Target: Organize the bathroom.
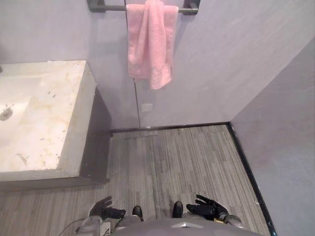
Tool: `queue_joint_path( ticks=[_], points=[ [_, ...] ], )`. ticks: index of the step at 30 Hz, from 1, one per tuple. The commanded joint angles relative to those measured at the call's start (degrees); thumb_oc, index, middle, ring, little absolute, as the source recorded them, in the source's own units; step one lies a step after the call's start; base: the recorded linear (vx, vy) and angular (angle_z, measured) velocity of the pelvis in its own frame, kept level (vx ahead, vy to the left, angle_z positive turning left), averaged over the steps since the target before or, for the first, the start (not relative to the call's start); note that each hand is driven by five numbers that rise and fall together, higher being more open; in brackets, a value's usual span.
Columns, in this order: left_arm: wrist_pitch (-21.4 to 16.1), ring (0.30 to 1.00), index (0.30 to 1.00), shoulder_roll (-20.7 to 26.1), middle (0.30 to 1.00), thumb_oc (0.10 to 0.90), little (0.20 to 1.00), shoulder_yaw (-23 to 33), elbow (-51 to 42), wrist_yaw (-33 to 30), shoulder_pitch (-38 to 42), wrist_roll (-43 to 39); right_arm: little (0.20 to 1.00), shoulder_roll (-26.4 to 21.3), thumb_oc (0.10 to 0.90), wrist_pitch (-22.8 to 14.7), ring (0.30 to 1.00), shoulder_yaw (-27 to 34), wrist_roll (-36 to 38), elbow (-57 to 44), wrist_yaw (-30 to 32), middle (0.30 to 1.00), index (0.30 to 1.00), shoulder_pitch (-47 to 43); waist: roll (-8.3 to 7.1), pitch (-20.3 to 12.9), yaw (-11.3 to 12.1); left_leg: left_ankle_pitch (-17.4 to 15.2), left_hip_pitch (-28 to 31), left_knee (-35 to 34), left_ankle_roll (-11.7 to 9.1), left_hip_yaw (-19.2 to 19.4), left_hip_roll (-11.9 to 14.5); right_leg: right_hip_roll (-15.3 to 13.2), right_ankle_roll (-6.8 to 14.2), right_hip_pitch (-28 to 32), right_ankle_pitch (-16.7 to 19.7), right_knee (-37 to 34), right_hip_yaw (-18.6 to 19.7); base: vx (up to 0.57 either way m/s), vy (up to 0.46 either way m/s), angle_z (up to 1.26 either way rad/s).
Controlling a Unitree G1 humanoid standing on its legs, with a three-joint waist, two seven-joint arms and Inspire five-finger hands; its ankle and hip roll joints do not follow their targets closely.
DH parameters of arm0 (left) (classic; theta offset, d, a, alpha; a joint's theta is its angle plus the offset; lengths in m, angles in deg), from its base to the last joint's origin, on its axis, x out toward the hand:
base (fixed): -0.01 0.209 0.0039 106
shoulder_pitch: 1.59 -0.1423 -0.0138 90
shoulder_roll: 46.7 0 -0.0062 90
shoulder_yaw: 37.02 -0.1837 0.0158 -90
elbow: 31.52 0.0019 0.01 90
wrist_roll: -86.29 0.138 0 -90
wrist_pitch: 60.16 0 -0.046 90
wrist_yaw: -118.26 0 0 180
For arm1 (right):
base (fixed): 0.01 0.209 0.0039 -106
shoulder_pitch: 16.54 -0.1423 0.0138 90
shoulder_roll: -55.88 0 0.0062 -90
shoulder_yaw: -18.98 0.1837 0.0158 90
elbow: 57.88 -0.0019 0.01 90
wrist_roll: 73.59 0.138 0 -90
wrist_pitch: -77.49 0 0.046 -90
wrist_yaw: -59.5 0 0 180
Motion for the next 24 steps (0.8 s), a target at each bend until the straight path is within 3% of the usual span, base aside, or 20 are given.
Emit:
queue_joint_path(
  ticks=[1, 12, 15, 18, 19, 21, 23, 24],
  points=[
    [-2.2, 0.900, 0.900, -0.8, 0.900, 0.800, 0.900, -1.4, 2.6, 1.4, 1.9, 0.6, 0.900, -3.2, 0.800, -1.7, 0.900, -2.2, -0.6, 0.9, -0.2, 0.900, 0.900, -2.6, 1.55, -1.9, 0.2, -4.4, -0.9, 4.1, -1.8, 0.6, -1.6, 2.2, 2.9, 1.5, -7.9, 3.9, -1.4, 0.01, -0.010, 0.03],
    [-2.2, 0.900, 0.900, 0.4, 0.900, 0.800, 0.900, -1.0, -2.8, 7.6, 2.7, -2.2, 0.900, -4.8, 0.800, -7.2, 0.900, -2.5, 0.3, -5.9, 1.6, 0.900, 0.900, -2.0, 0.79, -1.1, -0.7, -5.9, -3.0, 9.7, -2.1, 1.5, -1.2, 2.2, 2.2, 1.0, -7.8, 4.3, -1.0, 0.03, -0.045, 0.00],
    [-2.7, 0.900, 0.900, 1.7, 0.900, 0.800, 0.900, -0.4, -8.8, 7.4, 4.9, -6.3, 0.900, -6.6, 0.800, -8.7, 0.900, -2.8, 1.3, -15.0, 3.9, 0.900, 0.900, -2.2, -0.29, -0.3, -1.2, -6.9, -6.7, 17.6, -2.3, 1.3, -1.4, 1.7, 1.1, 0.9, -7.9, 4.6, 0.0, 0.03, -0.083, -0.09],
    [-2.4, 0.900, 0.900, 2.8, 0.900, 0.800, 0.900, 0.2, -13.0, 6.8, 6.0, -9.5, 0.900, -7.7, 0.800, -9.2, 0.900, -3.1, 0.9, -20.7, 5.6, 0.900, 0.900, -2.2, -0.77, 0.3, -1.4, -5.6, -10.3, 24.5, -2.6, 0.5, -1.4, 1.7, 0.3, 0.7, -7.9, 4.9, 0.9, 0.01, -0.063, -0.15],
    [-4.4, 0.900, 0.900, 4.2, 0.900, 0.800, 0.900, 0.9, -19.2, 5.6, 6.7, -12.6, 0.900, -9.0, 0.800, -11.1, 0.900, -3.1, 1.0, -27.4, 7.5, 0.900, 0.900, -1.9, -1.14, 0.9, -1.5, -4.3, -14.2, 31.1, -2.5, -0.4, -2.1, 1.8, -0.5, 0.3, -8.1, 5.7, 2.1, 0.03, -0.069, -0.19],
    [-4.7, 0.900, 0.900, 5.6, 0.900, 0.800, 0.900, 1.1, -25.5, 4.4, 6.8, -15.2, 0.900, -10.0, 0.800, -12.2, 0.900, -2.9, 1.3, -33.0, 8.5, 0.900, 0.900, -1.5, -1.46, 1.4, -1.7, -3.8, -17.3, 36.1, -1.9, 0.0, -2.3, 1.7, -0.7, 0.2, -8.2, 6.4, 2.7, 0.06, -0.066, -0.15],
    [-6.4, 0.900, 0.900, 6.8, 0.900, 0.800, 0.900, 1.6, -33.2, 3.3, 7.0, -18.1, 0.900, -10.3, 0.800, -15.7, 0.900, -2.5, 1.1, -37.0, 9.7, 0.900, 0.900, -1.2, -1.24, 2.0, -1.6, -3.2, -18.6, 34.9, -1.4, 1.8, -1.4, 2.4, -0.6, 1.0, -8.9, 6.6, 2.8, 0.18, -0.017, -0.18],
    [-7.9, 0.900, 0.900, 7.2, 0.900, 0.800, 0.900, 1.5, -38.2, 1.1, 7.3, -18.1, 0.900, -9.9, 0.800, -16.7, 0.900, -2.6, 1.5, -38.9, 10.1, 0.900, 0.900, -1.6, -0.48, 2.3, -1.3, -1.6, -18.2, 30.0, -1.4, 2.9, -1.5, 3.6, -0.3, 1.9, -9.4, 6.5, 3.4, 0.24, 0.024, -0.11]
  ],
)
